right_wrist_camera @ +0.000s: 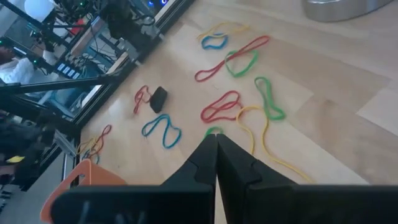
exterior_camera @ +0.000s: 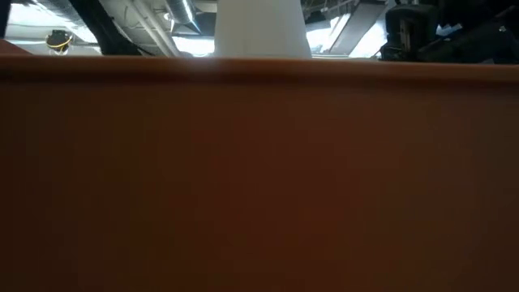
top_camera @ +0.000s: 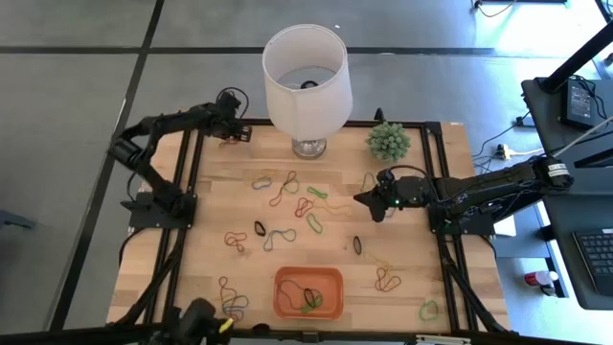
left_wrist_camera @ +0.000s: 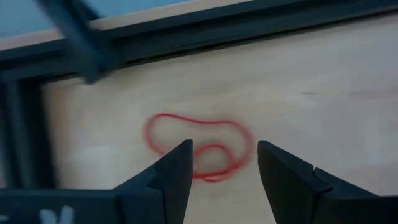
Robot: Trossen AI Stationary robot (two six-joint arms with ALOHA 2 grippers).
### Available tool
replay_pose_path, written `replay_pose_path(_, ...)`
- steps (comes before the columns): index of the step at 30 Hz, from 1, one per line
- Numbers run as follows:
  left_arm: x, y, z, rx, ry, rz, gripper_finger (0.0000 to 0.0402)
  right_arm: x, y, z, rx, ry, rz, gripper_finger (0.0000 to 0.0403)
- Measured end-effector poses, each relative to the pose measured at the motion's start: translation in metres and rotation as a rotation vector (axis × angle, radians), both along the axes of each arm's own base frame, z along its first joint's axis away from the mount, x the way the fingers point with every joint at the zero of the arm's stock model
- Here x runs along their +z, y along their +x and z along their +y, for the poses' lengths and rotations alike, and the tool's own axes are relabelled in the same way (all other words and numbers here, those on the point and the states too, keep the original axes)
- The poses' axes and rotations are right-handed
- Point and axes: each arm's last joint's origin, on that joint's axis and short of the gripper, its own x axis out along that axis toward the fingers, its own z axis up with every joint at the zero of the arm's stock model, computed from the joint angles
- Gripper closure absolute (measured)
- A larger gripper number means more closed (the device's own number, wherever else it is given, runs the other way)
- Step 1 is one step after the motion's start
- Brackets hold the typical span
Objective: Pick and place rubber bands into bin
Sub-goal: Put the red rubber band into the orange bin
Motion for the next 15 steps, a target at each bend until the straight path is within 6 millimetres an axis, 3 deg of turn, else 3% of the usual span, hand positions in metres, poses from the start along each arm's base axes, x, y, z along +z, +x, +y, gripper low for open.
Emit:
replay_pose_path(8,-0.020,0.007,0.021,0.006,-0.229,0.010,0.0240,0.000,0.000,0.000,-0.001,0.000,0.001,0.0391)
replay_pose_path(15,-0.035,0.018,0.026,0.024,-0.323,0.088,0.0286,0.000,0.000,0.000,-0.001,0.000,0.001,0.0391)
